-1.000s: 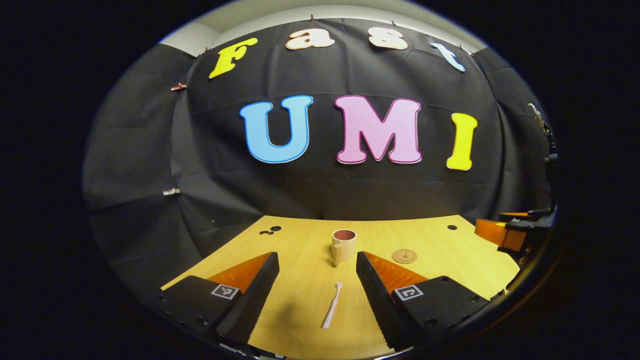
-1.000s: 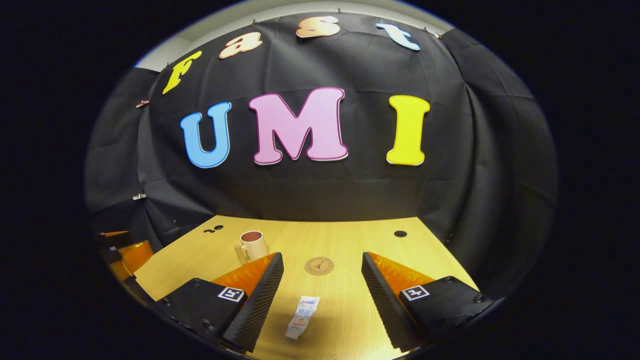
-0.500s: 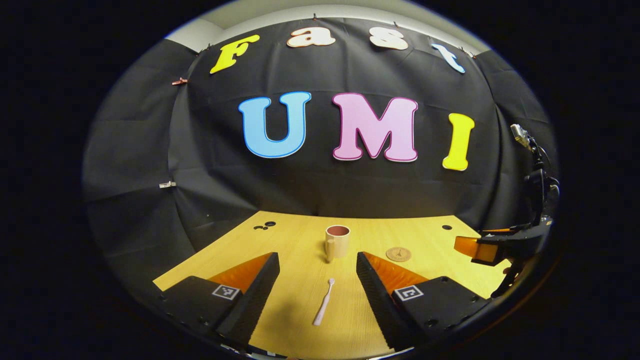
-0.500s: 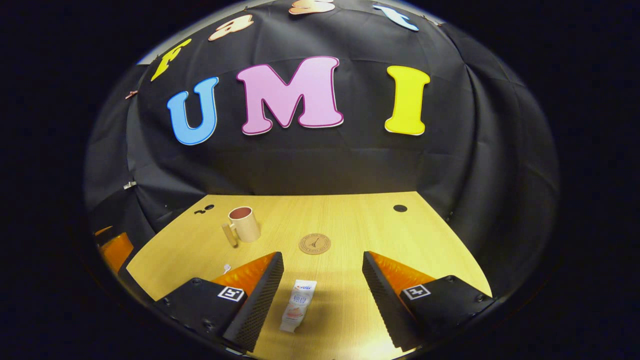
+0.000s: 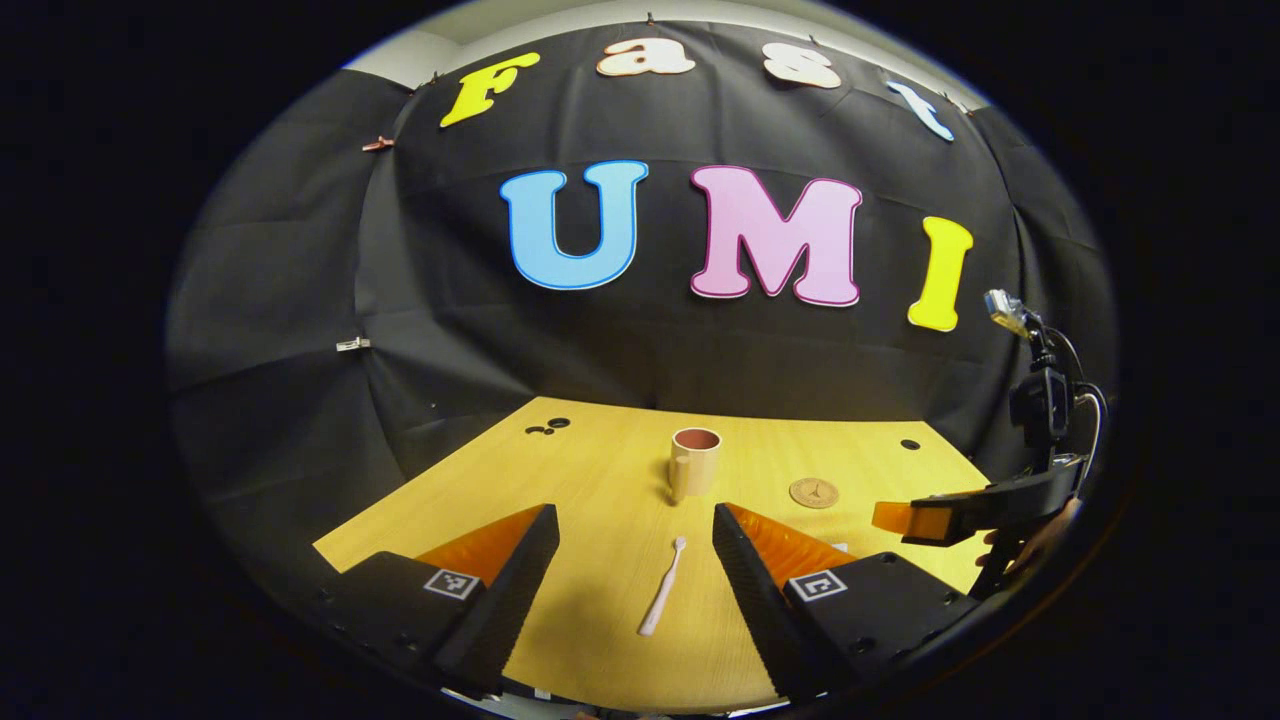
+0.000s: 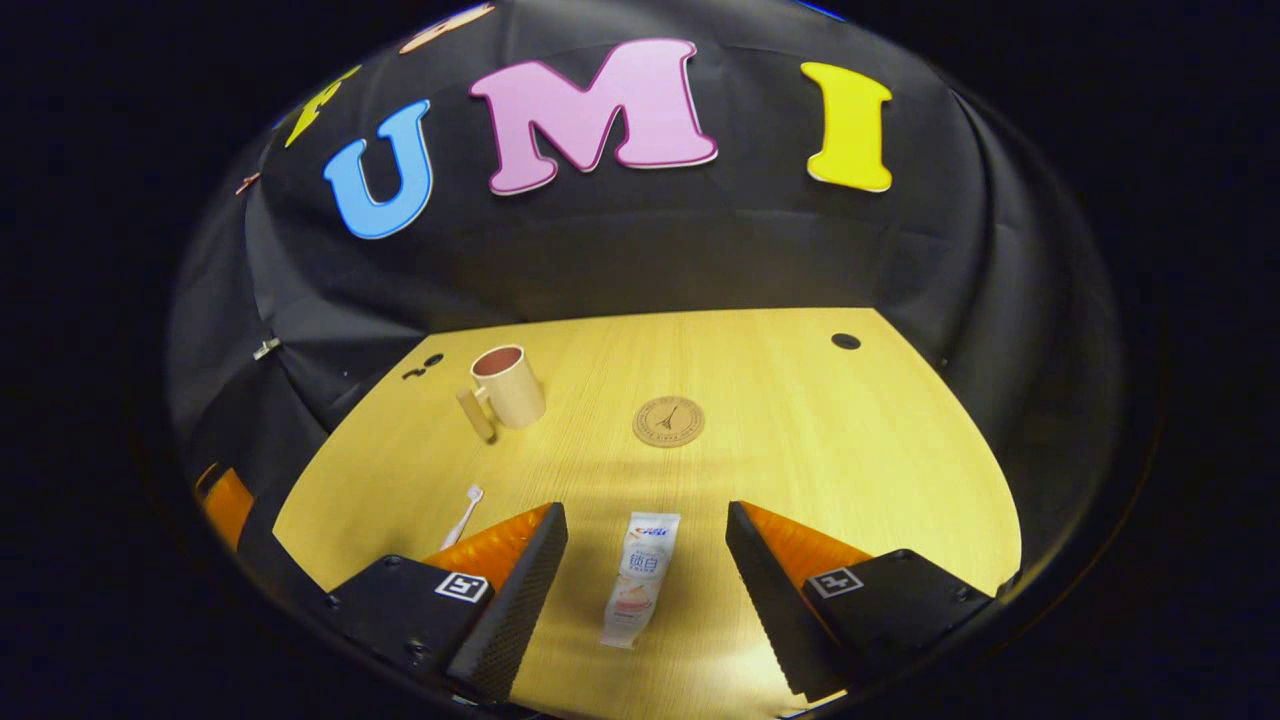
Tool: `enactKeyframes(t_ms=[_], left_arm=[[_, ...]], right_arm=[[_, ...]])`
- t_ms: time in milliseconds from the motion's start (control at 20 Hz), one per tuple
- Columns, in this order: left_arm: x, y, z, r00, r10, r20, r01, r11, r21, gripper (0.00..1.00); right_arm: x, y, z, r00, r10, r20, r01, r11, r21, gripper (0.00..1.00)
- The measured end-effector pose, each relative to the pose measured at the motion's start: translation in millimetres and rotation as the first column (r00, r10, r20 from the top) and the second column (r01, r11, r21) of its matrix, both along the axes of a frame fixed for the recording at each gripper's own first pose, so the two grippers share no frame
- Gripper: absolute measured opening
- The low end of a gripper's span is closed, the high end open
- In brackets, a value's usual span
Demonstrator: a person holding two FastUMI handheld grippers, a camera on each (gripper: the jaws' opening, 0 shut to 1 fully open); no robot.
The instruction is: Put the toothbrush and toothpaste on the desktop into the cup, then pick up the cup and place it on the coaster on the desktop.
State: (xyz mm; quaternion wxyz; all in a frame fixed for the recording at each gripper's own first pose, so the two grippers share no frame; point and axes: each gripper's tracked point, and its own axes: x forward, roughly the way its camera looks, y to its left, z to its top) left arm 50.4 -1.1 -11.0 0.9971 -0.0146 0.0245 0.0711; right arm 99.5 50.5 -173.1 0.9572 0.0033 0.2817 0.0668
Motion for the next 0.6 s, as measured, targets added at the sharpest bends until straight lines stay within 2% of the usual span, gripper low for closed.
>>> enactKeyframes(t_ms=[250, 600], left_arm=[[-10.7, 8.9, -18.9, 0.997, 0.060, -0.057, -0.059, 0.998, 0.017, 0.96], [-24.5, 20.7, -46.8, 0.979, 0.140, -0.149, -0.139, 0.990, 0.016, 0.96]], right_arm=[[5.5, 4.0, -44.5, 0.991, 0.019, -0.130, -0.026, 0.998, -0.055, 0.98], [4.9, -1.8, -104.4, 0.951, -0.004, -0.309, -0.031, 0.993, -0.110, 0.97]])
